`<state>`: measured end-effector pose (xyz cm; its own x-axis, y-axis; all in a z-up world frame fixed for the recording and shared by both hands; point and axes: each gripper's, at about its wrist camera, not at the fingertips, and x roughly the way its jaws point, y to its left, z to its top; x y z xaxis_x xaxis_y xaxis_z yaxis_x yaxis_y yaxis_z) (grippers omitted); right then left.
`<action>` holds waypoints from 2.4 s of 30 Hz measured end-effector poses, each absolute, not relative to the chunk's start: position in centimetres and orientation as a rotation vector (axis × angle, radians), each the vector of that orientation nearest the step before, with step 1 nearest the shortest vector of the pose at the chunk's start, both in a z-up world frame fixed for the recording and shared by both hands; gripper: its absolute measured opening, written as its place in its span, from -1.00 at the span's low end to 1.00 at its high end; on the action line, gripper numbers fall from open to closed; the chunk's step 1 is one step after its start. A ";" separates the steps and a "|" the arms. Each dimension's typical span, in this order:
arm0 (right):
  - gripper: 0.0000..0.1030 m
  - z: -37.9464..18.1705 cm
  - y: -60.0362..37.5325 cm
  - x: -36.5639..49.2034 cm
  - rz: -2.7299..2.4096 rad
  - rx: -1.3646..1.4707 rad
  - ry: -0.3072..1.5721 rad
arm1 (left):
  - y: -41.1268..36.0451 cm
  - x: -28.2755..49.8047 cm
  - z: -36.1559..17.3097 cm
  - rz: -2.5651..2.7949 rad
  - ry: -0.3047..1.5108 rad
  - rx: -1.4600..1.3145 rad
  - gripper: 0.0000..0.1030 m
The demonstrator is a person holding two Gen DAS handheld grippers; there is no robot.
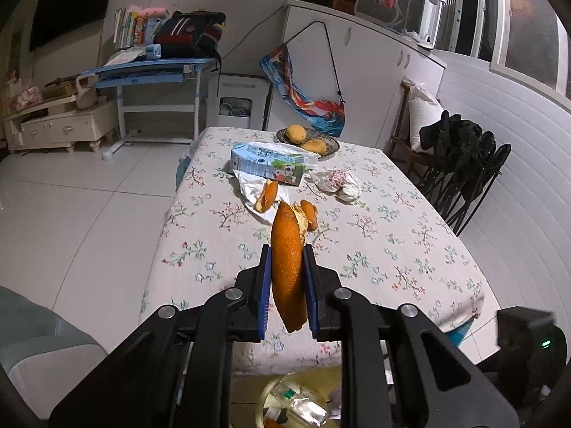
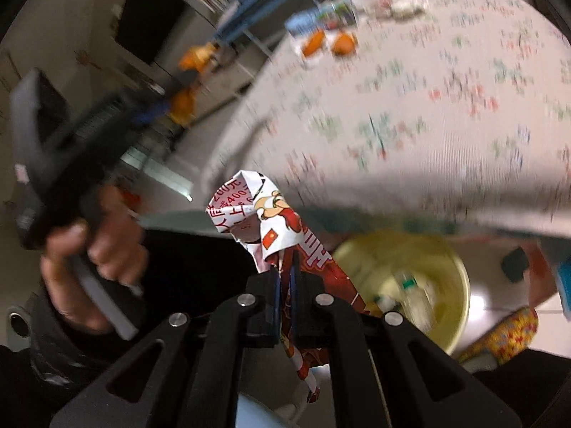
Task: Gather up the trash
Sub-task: 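Carry bag and peel over the yellow basin and open the right tool, then open the left tool over the basin to drop the orange peel, then move both open tools back over the table toward the remaining trash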
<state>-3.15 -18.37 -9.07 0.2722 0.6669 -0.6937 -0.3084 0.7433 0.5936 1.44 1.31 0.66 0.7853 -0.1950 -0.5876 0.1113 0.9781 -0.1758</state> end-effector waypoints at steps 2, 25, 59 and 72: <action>-0.90 -9.8 -18.1 -3.2 0.661 0.359 1.148 | 1.0 0.8 0.6 -0.173 0.647 -0.129 -0.68; -0.30 -8.2 -19.0 -5.0 0.521 0.267 1.050 | -1.1 -3.1 -0.4 -0.242 0.667 -0.068 -0.68; 0.11 -3.2 -24.3 -6.3 0.260 0.348 0.685 | -7.6 -8.1 -3.6 -0.314 0.724 0.240 0.51; 0.27 -2.5 -22.7 -6.9 0.242 0.225 0.632 | -2.3 -6.3 -1.3 -0.091 0.634 0.022 0.69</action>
